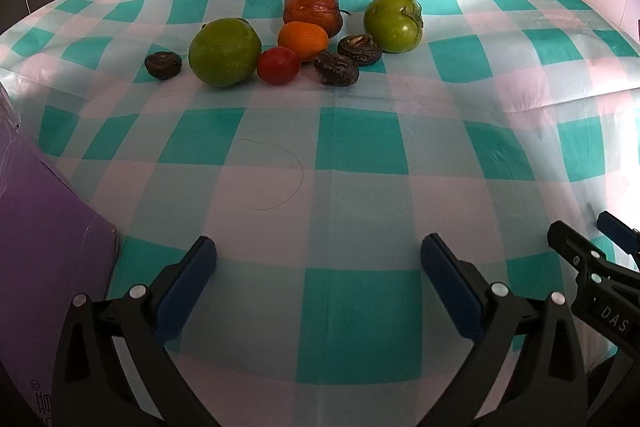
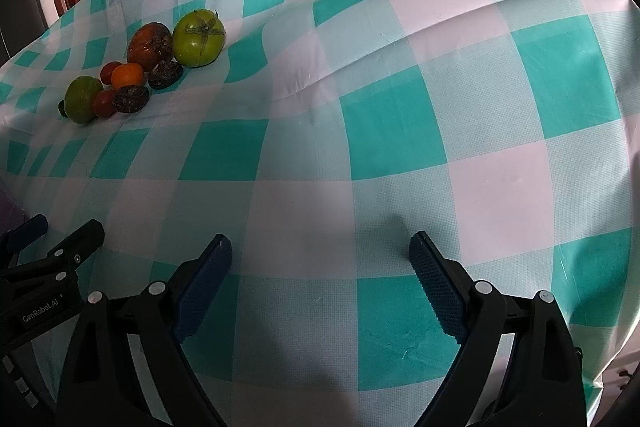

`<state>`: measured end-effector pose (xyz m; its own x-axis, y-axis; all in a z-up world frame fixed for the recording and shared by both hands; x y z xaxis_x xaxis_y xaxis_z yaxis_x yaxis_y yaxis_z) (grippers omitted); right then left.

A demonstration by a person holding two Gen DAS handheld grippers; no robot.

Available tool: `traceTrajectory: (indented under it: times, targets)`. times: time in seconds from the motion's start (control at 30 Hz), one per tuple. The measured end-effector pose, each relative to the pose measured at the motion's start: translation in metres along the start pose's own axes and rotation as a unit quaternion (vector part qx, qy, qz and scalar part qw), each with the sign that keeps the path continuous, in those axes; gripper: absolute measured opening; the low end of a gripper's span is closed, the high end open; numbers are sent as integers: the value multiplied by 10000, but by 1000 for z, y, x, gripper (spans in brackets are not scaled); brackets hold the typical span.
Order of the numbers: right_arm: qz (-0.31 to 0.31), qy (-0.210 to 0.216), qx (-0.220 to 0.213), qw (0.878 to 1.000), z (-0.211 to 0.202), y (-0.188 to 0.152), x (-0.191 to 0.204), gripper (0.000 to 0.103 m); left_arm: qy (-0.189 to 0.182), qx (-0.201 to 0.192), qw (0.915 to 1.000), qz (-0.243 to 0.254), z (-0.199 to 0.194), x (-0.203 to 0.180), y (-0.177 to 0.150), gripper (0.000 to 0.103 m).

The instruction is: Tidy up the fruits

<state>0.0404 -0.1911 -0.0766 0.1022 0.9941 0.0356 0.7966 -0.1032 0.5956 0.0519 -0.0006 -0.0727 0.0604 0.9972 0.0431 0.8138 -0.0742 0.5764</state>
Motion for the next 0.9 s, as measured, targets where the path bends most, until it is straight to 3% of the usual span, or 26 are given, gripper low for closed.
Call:
traceTrajectory:
  times: [0.9]
  targets:
    - [14, -27, 1, 10000, -1, -2, 0, 88, -4, -1, 10000, -4, 1, 1, 1, 102]
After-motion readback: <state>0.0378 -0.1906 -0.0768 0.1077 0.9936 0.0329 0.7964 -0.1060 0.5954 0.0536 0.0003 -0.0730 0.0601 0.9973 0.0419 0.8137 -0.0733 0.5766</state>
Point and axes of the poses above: each gripper's, at about its wrist camera, not at the fingertips, and z roughly the way its jaws point, x to its left, y to its top, the point moved 9 cm from there along z, roughly the way its jaws point, and after that the axes turned 2 degrees about z, right-handed, at the moved point
